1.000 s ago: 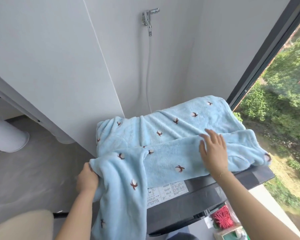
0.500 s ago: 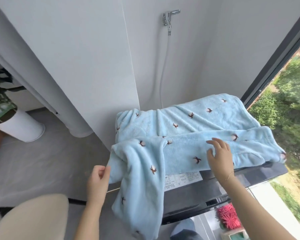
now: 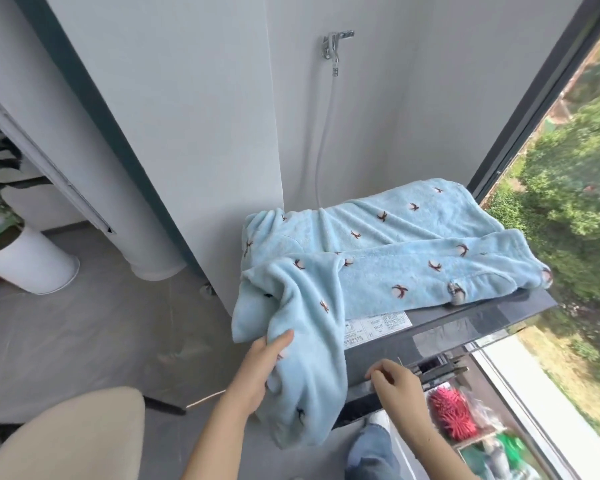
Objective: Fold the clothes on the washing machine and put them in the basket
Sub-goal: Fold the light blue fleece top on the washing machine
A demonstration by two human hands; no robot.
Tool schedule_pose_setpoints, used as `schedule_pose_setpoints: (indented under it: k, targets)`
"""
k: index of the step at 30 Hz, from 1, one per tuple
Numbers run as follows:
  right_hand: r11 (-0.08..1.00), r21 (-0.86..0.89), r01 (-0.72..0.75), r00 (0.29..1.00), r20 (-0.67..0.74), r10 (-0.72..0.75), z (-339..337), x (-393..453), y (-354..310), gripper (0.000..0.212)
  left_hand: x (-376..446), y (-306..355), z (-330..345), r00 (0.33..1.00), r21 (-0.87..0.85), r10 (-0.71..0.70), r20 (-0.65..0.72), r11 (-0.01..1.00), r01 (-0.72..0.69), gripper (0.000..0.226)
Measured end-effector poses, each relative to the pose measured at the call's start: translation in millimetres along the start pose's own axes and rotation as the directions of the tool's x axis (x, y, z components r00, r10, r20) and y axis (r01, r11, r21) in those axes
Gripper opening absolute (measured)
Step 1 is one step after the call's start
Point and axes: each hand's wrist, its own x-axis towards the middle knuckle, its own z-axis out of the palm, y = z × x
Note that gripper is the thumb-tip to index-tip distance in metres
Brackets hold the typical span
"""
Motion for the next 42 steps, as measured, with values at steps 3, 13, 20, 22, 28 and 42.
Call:
schedule_pose_setpoints:
  k: [3, 13, 20, 22, 28, 42]
  targets:
    - [0.988, 0.141, -0.057, 0.998, 0.011, 0.056, -1.6, -15.7, 4.4, 0.029, -7.8, 30.5, 15.6, 0.999, -0.194, -0.002, 0.038, 0.981, 0.009, 0.041]
    - [0.397, 0.795, -0.458, 0.869, 0.494, 0.015, 1.6, -17.7, -5.1, 0.078, -5.9, 118.1, 72.0, 0.944, -0.510, 0.227, 0.241, 0.857, -0.076, 0.023]
    - [-0.129, 0.844, -0.520, 0.854, 0.512, -0.093, -23.5, 30.5, -61.4, 0.102, 19.6, 150.4, 107.7, 0.923, -0.660, 0.238, 0.301, 0.751, 0.021, 0.027]
    - [-0.227, 0.826, -0.516, 0.857, 0.495, -0.144, -41.7, 61.7, -79.9, 0.091, 27.8, 158.2, 118.0, 0.913, -0.728, 0.264, 0.311, 0.684, 0.050, 0.032]
    - [0.002, 0.961, -0.275, 0.961, 0.275, -0.002, -110.8, 165.6, -110.8, 0.052, 67.8, 154.4, 117.6, 0.964, -0.680, 0.115, 0.240, 0.729, 0.083, 0.028]
    - [0.667, 0.727, -0.162, 0.868, -0.217, 0.447, -135.6, 200.2, -35.3, 0.038, 116.4, 108.8, 105.6, 0.877, -0.636, -0.279, -0.391, 0.771, -0.038, 0.008]
